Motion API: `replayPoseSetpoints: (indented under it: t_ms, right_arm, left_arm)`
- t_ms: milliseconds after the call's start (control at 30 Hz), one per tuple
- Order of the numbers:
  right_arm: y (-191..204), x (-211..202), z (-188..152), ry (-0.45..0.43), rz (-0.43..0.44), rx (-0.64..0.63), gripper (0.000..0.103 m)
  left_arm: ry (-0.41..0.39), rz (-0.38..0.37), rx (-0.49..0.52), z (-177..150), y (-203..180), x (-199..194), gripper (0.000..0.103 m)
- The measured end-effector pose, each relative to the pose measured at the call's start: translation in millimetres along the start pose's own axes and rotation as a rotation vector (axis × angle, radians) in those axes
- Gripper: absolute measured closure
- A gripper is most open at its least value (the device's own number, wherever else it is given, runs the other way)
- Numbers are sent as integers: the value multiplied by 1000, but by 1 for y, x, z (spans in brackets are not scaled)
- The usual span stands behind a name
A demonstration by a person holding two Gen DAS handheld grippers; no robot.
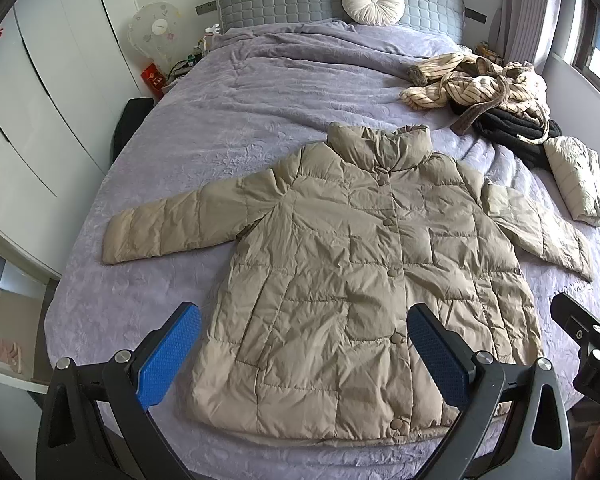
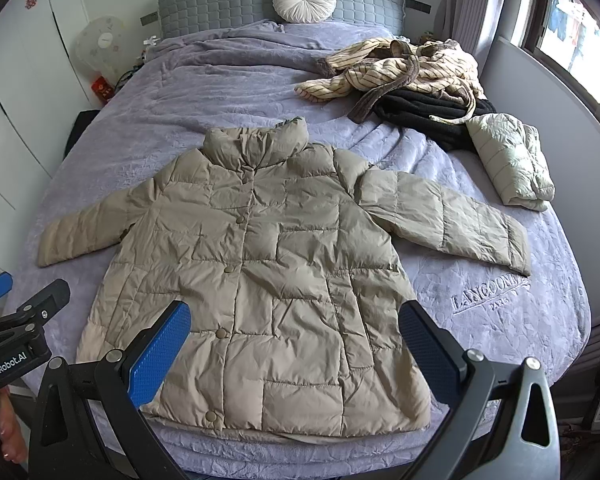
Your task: Fold large clothes
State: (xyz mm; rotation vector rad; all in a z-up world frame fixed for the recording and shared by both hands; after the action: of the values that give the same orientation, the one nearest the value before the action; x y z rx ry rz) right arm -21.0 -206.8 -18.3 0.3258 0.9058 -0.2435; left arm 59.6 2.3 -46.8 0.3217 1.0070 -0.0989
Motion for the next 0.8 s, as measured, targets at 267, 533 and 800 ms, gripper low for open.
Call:
replayPoseSetpoints:
  t_ms: [267, 533, 800]
  right_arm:
    - [-1, 2, -1, 0, 0, -2, 0]
    - [-5, 4, -1, 0, 2, 0, 0]
    - [-16, 5, 3, 1, 0, -5, 0]
  left_arm:
    - [1, 3, 2, -2, 0, 0, 0]
    - [2, 13, 3, -12, 3, 0, 0]
    - [5, 21, 5, -13, 1, -1, 0]
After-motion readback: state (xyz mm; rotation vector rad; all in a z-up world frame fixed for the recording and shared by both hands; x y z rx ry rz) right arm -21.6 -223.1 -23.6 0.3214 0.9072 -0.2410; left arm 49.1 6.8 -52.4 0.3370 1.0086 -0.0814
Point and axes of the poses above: each gripper's, at about its wrist camera, not at the fingertips, and x roughly the way its jaws point, y to its left, z to its top, the point moved 6 cm from there along x, roughly the way its jaws point, and after that the axes turned 11 degrees about z, right-handed, at the moved point
